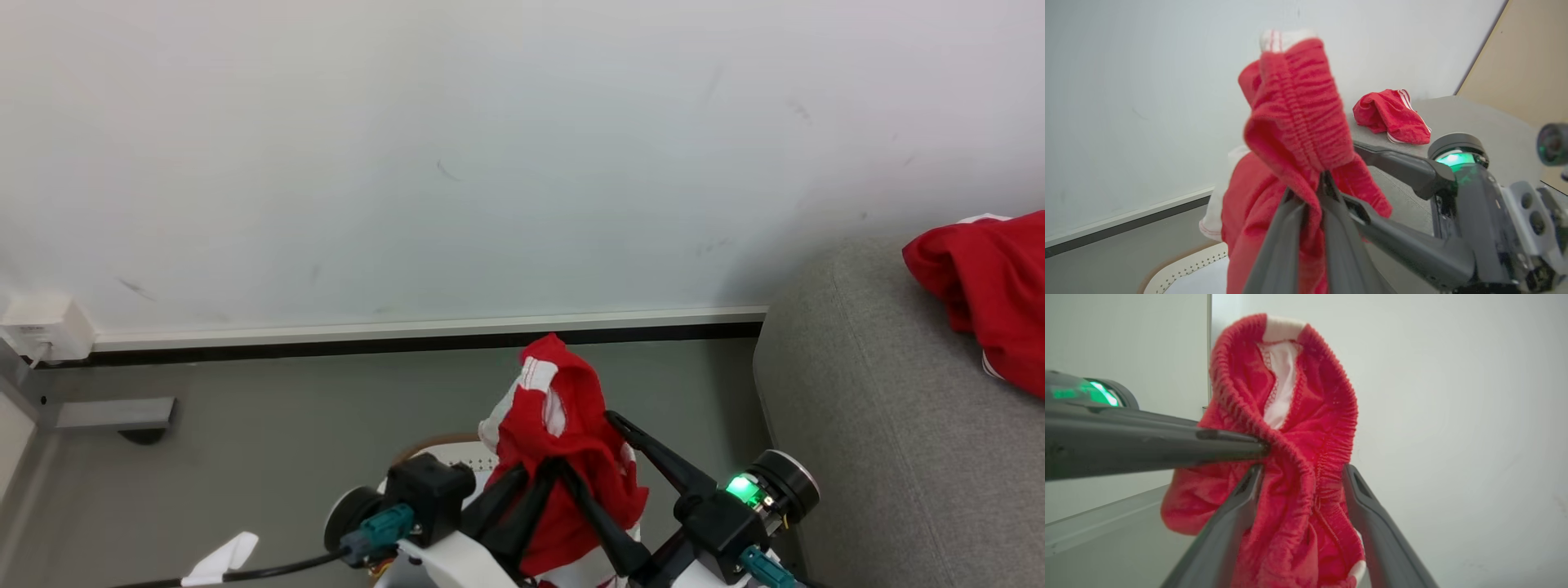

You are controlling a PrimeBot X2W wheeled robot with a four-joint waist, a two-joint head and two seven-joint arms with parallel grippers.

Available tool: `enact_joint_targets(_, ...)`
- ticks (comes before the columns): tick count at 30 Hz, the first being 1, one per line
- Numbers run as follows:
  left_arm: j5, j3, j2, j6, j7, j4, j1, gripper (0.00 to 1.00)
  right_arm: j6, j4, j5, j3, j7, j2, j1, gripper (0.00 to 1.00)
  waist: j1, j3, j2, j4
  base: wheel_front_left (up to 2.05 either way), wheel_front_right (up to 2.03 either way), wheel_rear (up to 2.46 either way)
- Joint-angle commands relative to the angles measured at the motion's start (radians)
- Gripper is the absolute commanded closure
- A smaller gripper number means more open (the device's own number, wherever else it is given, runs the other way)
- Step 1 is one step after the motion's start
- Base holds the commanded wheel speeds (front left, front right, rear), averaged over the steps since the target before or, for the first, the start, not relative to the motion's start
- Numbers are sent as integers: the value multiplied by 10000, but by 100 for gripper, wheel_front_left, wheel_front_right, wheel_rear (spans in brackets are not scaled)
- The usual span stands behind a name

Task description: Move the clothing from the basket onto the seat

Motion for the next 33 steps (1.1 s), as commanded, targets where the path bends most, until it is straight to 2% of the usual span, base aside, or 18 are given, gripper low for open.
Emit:
enact_joint_targets(1,-148,-129,41,-138,66,-162,131,100,-25,191,-90,-5,8,27,-229,0,0,-22,-1,27,0,0,0)
enact_joint_targets(12,-381,-336,190,-337,330,-401,213,100,-26,1673,728,1014,8,-11,-657,0,0,-88,-1,33,0,0,0)
enact_joint_targets(13,-400,-353,204,-335,351,-395,223,100,-26,1750,844,1152,8,-19,-699,25,0,-90,-1,30,0,0,0)
enact_joint_targets(15,-424,-379,226,-339,363,-372,244,100,-26,1826,1164,1319,8,-40,-812,100,0,-90,-1,24,0,0,0)
enact_joint_targets(18,-440,-362,264,-304,337,-317,266,100,-26,1843,1545,1552,6,-122,-877,100,0,-85,-1,9,0,0,0)
enact_joint_targets(19,-426,-348,275,-266,310,-299,270,85,-26,1839,1688,1577,6,-159,-898,100,0,-86,-1,4,0,0,0)
enact_joint_targets(20,-393,-319,284,-243,283,-274,268,58,-26,1794,1885,1576,6,-176,-901,100,0,-85,-1,-6,0,0,0)
enact_joint_targets(21,-353,-309,303,-208,253,-230,269,14,-26,1732,2015,1532,6,-196,-892,100,0,-82,-1,-20,0,0,0)
enact_joint_targets(22,-324,-303,322,-192,203,-184,266,0,-26,1692,2136,1489,6,-243,-894,100,0,-75,-1,-38,0,0,0)
enact_joint_targets(28,-198,-244,389,-114,-8,79,268,0,-26,1405,2572,1026,3,-446,-988,100,0,16,-1,-313,0,0,0)
enact_joint_targets(33,-113,-200,444,-138,-292,250,117,0,-26,1217,2523,325,3,-704,-1027,100,0,188,-1,-990,0,0,0)
